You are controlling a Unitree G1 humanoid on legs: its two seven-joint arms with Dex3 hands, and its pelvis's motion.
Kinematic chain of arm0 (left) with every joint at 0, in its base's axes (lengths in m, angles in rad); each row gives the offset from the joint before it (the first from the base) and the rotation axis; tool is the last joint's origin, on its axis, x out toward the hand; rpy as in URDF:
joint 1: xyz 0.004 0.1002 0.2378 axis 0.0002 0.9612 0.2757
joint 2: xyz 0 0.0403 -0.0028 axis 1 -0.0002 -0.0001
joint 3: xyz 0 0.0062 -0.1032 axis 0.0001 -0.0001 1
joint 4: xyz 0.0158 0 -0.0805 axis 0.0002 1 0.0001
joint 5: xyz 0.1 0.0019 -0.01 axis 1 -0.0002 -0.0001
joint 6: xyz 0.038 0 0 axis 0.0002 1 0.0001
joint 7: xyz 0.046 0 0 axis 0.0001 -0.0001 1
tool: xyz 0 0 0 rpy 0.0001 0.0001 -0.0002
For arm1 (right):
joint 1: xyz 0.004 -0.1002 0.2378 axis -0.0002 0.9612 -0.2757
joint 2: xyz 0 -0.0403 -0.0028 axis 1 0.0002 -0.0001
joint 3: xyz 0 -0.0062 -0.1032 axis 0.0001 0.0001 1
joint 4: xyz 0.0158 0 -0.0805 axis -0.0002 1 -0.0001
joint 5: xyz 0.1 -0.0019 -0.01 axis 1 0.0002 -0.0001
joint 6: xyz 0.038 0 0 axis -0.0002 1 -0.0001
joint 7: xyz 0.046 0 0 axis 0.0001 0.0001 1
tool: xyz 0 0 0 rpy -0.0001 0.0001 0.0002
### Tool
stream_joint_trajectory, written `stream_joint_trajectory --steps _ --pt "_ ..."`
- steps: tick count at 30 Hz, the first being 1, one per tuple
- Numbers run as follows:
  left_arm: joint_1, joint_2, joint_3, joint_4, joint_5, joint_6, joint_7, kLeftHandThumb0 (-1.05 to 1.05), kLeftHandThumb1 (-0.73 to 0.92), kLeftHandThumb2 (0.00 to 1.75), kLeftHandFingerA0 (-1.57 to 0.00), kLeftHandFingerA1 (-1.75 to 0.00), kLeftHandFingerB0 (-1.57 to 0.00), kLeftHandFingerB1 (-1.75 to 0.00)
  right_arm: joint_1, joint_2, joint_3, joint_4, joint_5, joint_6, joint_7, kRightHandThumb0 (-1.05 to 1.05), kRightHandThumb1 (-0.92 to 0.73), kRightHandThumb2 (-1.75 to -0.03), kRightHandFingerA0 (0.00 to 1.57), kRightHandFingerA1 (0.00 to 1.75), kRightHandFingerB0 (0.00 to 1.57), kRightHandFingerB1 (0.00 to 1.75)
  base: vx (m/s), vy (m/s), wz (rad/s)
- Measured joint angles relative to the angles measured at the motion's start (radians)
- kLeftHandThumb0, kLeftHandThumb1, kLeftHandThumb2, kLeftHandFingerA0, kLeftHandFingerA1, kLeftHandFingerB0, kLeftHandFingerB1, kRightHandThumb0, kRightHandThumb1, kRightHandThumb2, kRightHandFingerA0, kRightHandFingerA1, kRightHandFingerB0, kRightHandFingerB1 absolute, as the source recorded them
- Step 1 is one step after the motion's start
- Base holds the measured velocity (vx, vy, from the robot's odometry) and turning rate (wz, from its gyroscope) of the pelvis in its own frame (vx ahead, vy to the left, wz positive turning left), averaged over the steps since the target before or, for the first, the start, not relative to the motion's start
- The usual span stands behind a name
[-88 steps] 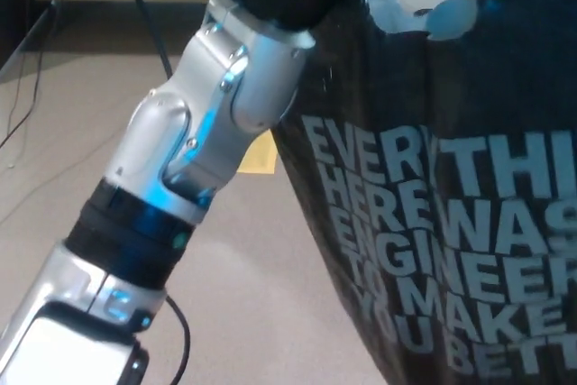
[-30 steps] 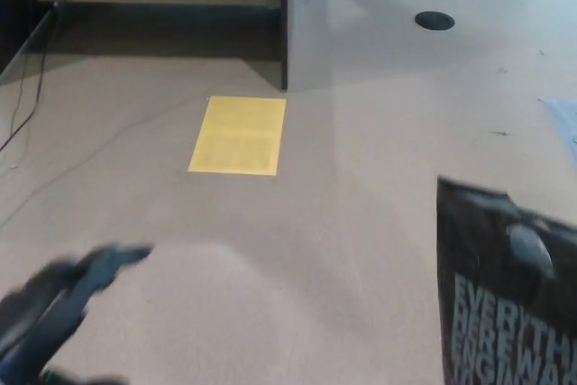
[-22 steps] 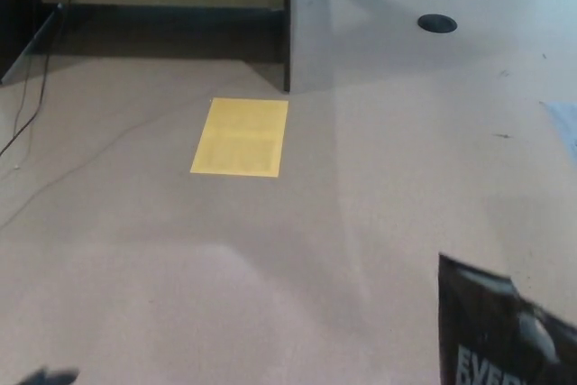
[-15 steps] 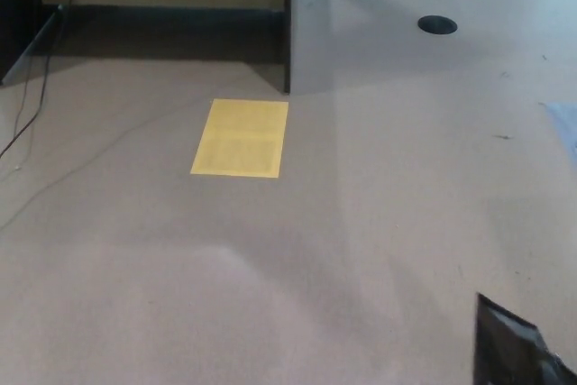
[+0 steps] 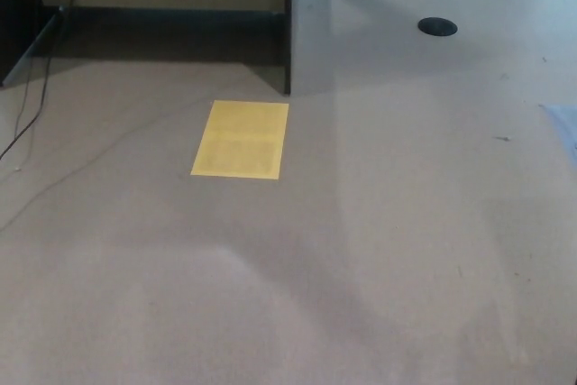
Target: A person is holding a plastic bag and the robot extends its left hand to grab the bag by hooking its thumb into the holes at the top and brings its hand down by its side. Then it extends its arm again to hand the plastic bag back to the person.
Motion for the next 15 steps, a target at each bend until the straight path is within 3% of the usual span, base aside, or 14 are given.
stream_joint_trajectory --steps 1,7,12,13,14,15 --pt "-0.004 0.000 0.000 0.002 -0.005 -0.001 0.000 -0.34 0.53 0.56 -0.42 -0.39 -0.34 -0.32 0.000 0.000 -0.001 0.000 0.000 0.000 0.000 -0.36 -0.69 -0.61 0.72 0.48 0.60 0.41 0.00 0.000 0.00" --pt "-0.014 0.001 -0.005 0.003 -0.026 -0.005 -0.007 -0.34 0.52 0.55 -0.41 -0.39 -0.35 -0.33 -0.001 0.000 -0.005 -0.003 0.001 0.000 0.000 -0.36 -0.69 -0.62 0.73 0.48 0.62 0.41 0.00 0.000 0.00" --pt "-0.017 0.002 -0.010 0.004 -0.041 -0.012 -0.013 -0.35 0.54 0.56 -0.39 -0.39 -0.35 -0.33 -0.001 0.000 -0.005 -0.005 0.001 -0.001 0.000 -0.34 -0.69 -0.61 0.72 0.47 0.62 0.41 0.00 0.000 0.00" --pt "-0.017 0.002 -0.011 0.004 -0.042 -0.014 -0.014 -0.42 0.44 0.69 -0.34 -0.46 -0.32 -0.42 0.000 -0.001 -0.005 -0.005 0.001 -0.002 0.000 -0.34 -0.69 -0.61 0.73 0.47 0.61 0.41 0.00 0.000 0.00" --pt "-0.017 0.002 -0.014 0.004 -0.045 -0.016 -0.014 -0.35 0.53 0.57 -0.39 -0.39 -0.35 -0.33 0.002 -0.001 -0.005 -0.006 0.001 -0.003 0.000 -0.34 -0.69 -0.61 0.72 0.47 0.61 0.41 0.00 0.000 0.00" --pt "-0.017 0.002 -0.016 0.004 -0.047 -0.018 -0.014 -0.41 0.45 0.68 -0.34 -0.45 -0.33 -0.41 0.004 -0.002 -0.005 -0.006 0.001 -0.003 0.000 -0.34 -0.69 -0.61 0.72 0.47 0.60 0.41 0.00 0.000 0.00"
